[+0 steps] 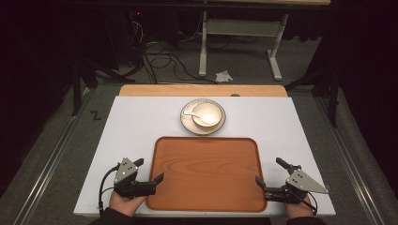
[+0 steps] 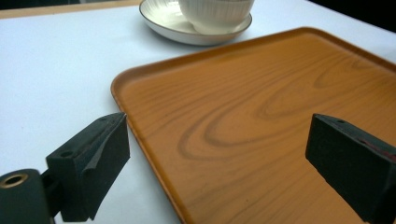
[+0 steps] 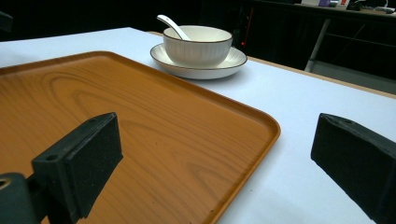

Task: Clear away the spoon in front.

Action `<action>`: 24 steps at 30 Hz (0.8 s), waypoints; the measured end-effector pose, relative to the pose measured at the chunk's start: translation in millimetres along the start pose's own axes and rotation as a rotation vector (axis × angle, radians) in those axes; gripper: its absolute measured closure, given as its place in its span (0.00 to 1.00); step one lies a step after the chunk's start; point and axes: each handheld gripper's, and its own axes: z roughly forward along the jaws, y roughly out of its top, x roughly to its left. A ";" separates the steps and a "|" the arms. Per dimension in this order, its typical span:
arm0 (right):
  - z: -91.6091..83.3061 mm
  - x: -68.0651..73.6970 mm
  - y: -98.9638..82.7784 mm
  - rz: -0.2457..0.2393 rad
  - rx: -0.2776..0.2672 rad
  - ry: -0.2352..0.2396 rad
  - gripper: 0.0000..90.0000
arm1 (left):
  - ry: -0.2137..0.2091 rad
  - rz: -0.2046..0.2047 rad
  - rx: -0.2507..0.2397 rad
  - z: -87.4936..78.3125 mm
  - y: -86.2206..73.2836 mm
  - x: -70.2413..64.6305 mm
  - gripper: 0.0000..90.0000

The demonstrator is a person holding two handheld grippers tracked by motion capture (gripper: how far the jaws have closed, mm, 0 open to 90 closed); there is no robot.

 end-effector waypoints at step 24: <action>-1.8 -0.5 0.7 0.003 -0.009 -0.004 0.03 | -0.017 0.018 -0.049 17.9 52.6 -4.7 0.10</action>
